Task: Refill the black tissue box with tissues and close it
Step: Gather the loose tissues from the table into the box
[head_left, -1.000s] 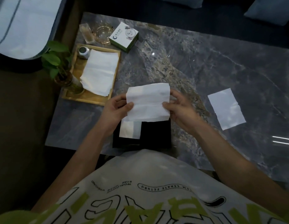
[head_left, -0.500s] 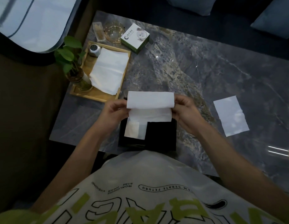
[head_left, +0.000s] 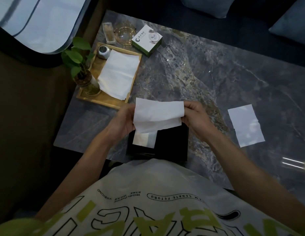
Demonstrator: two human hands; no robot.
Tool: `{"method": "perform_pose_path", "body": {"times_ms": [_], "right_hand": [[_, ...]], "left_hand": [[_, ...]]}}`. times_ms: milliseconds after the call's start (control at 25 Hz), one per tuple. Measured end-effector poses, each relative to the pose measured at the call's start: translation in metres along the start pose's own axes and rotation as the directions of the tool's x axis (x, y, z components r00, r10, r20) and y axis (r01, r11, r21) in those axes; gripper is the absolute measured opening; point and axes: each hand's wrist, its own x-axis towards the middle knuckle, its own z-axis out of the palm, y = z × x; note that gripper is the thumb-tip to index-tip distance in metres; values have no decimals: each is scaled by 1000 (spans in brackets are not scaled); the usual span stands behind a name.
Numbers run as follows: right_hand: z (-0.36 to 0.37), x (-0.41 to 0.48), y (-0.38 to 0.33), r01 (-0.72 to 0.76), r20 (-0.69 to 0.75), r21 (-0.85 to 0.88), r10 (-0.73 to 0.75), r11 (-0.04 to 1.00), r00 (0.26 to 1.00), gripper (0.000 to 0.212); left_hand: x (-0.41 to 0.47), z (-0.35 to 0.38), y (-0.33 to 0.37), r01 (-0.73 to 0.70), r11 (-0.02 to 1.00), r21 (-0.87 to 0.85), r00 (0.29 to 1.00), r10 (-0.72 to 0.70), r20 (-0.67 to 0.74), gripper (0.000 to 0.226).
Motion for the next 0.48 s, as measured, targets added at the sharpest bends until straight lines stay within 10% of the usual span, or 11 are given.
{"method": "perform_pose_path", "body": {"times_ms": [160,400,480], "right_hand": [[-3,4,-6,-37,-54,8,38,999,998,34],[-7,5,-5,60,-83,-159,-74,985,994,24],[-7,4,-8,109,-62,-181,-122,977,991,22]], "left_hand": [[7,1,-3,27,1000,-4,999,-27,-22,47],[8,-6,-8,-195,870,454,975,222,-7,65],[7,-4,-8,-306,826,473,950,298,93,33]]}}
